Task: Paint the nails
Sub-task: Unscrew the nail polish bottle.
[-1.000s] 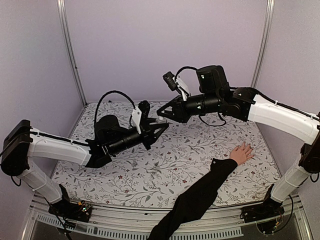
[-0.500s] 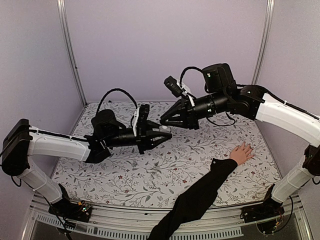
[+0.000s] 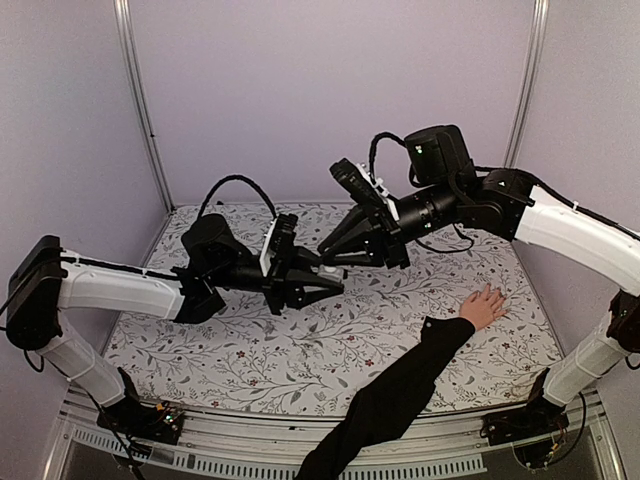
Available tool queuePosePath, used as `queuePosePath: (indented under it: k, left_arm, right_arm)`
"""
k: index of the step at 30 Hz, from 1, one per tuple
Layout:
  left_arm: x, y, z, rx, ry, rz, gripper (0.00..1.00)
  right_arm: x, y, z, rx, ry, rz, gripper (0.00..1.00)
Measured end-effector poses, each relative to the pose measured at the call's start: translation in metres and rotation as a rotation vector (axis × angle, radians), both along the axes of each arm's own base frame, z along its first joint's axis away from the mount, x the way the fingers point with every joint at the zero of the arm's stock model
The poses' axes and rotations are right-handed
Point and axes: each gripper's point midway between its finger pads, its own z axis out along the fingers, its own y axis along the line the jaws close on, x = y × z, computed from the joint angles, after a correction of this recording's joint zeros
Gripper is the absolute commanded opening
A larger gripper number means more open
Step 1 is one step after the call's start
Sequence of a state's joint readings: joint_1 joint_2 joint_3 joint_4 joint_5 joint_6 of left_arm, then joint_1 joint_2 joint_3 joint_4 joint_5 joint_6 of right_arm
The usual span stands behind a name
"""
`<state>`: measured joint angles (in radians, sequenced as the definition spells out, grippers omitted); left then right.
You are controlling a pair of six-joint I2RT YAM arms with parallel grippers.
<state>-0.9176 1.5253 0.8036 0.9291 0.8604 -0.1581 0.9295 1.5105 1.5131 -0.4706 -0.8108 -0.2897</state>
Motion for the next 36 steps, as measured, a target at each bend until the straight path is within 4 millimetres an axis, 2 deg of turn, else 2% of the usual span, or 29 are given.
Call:
queuePosePath:
  k: [4,6,10,16,21,27,31,36]
  left_arm:
    - [0.004,-0.001,0.0,0.0,-0.024,0.032,0.0]
    - [0.007,-0.003,0.0,-0.003,-0.037,0.061,0.0]
    - [0.017,-0.005,0.004,-0.019,-0.048,0.143,0.0]
    - [0.049,-0.003,0.002,-0.024,-0.013,0.335,0.0]
    - [0.081,0.002,-0.003,-0.005,0.027,0.523,0.0]
    - [0.104,0.003,-0.011,0.039,0.046,0.692,0.0]
    - [0.113,-0.001,-0.012,0.046,0.046,0.755,0.0]
    - [0.124,-0.004,-0.019,0.067,0.042,0.817,0.0]
  right_arm:
    - [0.003,0.0,0.0,0.0,-0.007,-0.014,0.42]
    - [0.007,0.001,0.0,-0.006,-0.004,-0.042,0.52]
    - [0.018,0.003,0.004,0.008,-0.011,-0.105,0.59]
    - [0.038,-0.003,0.012,0.03,-0.002,-0.252,0.61]
    - [0.066,-0.009,0.019,0.036,0.026,-0.437,0.6]
    - [0.098,-0.017,0.009,0.006,0.091,-0.647,0.56]
    - [0.109,-0.018,0.0,-0.009,0.126,-0.719,0.54]
    - [0.118,-0.015,-0.014,-0.037,0.158,-0.755,0.45]
